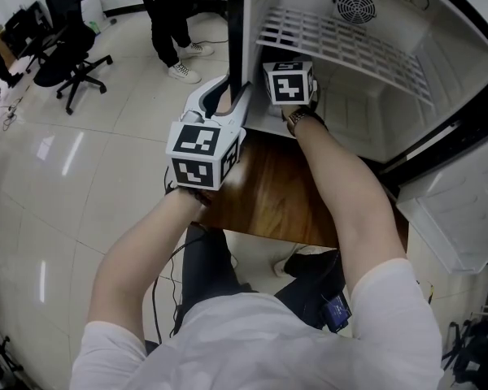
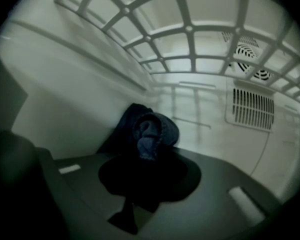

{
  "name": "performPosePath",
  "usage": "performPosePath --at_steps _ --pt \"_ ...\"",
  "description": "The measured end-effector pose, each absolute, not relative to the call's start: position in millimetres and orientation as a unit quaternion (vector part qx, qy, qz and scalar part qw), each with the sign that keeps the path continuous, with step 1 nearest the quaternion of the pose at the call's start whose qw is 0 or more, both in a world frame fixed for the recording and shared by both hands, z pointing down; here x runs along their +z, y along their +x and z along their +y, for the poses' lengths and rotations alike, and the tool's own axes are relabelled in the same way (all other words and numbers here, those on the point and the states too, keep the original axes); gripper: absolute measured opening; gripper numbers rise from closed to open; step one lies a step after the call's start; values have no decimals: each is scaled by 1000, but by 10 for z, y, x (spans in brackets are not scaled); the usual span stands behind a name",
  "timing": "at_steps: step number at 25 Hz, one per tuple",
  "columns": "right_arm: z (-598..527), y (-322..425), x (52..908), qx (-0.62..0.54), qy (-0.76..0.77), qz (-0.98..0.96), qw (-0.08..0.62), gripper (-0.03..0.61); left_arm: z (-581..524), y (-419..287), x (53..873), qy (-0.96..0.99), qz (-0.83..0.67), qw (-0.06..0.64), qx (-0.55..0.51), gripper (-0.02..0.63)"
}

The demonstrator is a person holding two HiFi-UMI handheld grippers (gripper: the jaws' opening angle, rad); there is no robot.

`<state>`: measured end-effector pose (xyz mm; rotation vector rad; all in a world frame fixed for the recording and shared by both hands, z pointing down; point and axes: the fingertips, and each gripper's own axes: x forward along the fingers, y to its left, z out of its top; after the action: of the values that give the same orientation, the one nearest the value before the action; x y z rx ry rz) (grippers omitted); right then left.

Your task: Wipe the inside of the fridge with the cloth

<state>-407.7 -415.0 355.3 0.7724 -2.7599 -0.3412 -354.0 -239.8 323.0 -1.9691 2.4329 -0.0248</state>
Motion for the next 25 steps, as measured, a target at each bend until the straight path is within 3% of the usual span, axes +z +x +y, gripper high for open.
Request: performPosePath --at_steps 25 --pt "-4658 -3282 3559 -108 343 -923 138 75 -2403 -3544 3233 -618 786 6 -13 121"
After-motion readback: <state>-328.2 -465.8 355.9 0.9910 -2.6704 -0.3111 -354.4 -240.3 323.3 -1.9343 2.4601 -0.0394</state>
